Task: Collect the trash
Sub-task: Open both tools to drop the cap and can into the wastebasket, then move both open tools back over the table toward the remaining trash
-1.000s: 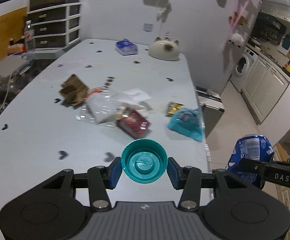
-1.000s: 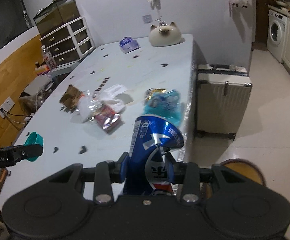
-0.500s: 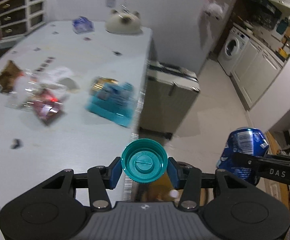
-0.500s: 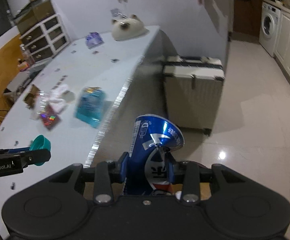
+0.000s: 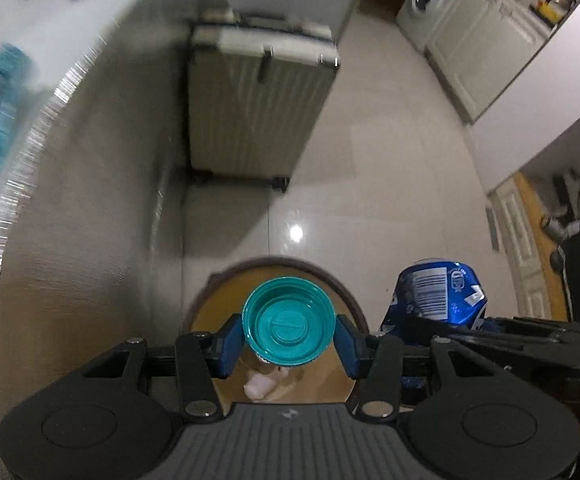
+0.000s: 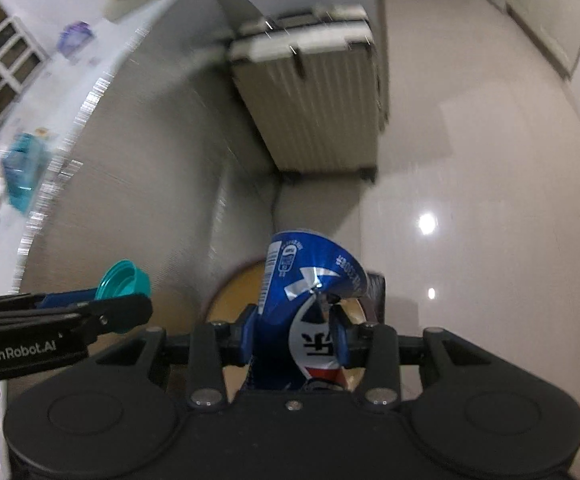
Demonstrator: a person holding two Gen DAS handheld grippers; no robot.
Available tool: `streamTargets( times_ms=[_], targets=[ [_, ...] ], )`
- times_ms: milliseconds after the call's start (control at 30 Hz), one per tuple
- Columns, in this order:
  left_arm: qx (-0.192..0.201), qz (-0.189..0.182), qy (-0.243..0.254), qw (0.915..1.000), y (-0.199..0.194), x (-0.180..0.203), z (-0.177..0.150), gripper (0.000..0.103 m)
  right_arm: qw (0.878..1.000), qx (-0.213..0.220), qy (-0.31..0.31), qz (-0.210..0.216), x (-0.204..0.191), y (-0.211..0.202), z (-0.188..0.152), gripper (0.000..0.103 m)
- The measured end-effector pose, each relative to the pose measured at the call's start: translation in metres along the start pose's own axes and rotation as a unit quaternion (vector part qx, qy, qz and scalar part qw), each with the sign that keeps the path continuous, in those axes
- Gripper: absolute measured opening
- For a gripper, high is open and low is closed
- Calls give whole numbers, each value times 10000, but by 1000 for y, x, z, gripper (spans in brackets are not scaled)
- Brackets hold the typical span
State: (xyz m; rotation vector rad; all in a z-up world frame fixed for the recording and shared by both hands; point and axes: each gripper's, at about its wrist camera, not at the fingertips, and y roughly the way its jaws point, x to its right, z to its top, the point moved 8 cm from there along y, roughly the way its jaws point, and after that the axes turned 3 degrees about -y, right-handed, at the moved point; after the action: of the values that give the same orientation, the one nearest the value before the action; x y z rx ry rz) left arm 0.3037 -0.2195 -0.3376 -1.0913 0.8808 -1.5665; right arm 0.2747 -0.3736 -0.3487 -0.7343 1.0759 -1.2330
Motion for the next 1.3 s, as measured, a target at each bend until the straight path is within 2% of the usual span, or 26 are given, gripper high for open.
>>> streamTargets(
  times_ms=[267, 467, 533, 700, 867, 1000, 1167, 1300],
  targets=[
    [-1020, 298, -17, 9943, 117, -23, -21, 50, 9961, -698, 535, 69, 26, 100, -26, 39],
    [-1515, 300, -21, 9880, 160, -40, -40, 50, 9924, -1127, 485, 35, 26, 147, -39, 40],
    [-1595, 326, 20, 9867, 163, -40, -43, 56, 9913, -1208, 523, 59, 24, 153, -40, 45],
    [-1643, 462, -28, 9853, 164, -47, -44, 82, 9900, -1310, 521, -8, 27, 152, -46, 49],
    [-1572, 479, 33, 9864, 151, -43, -39, 89, 9906, -1282, 477, -7, 30, 142, -44, 51],
    [-1483, 489, 49, 9877, 139, -41, -30, 97, 9918, -1178, 491, -39, 30, 125, -43, 57],
    [-1374, 495, 68, 9893, 113, -41, -26, 101, 9932, -985, 618, -82, 32, 101, -41, 59],
    [-1274, 505, -14, 9906, 93, -40, -25, 103, 9946, -831, 625, -65, 30, 80, -37, 67]
  ],
)
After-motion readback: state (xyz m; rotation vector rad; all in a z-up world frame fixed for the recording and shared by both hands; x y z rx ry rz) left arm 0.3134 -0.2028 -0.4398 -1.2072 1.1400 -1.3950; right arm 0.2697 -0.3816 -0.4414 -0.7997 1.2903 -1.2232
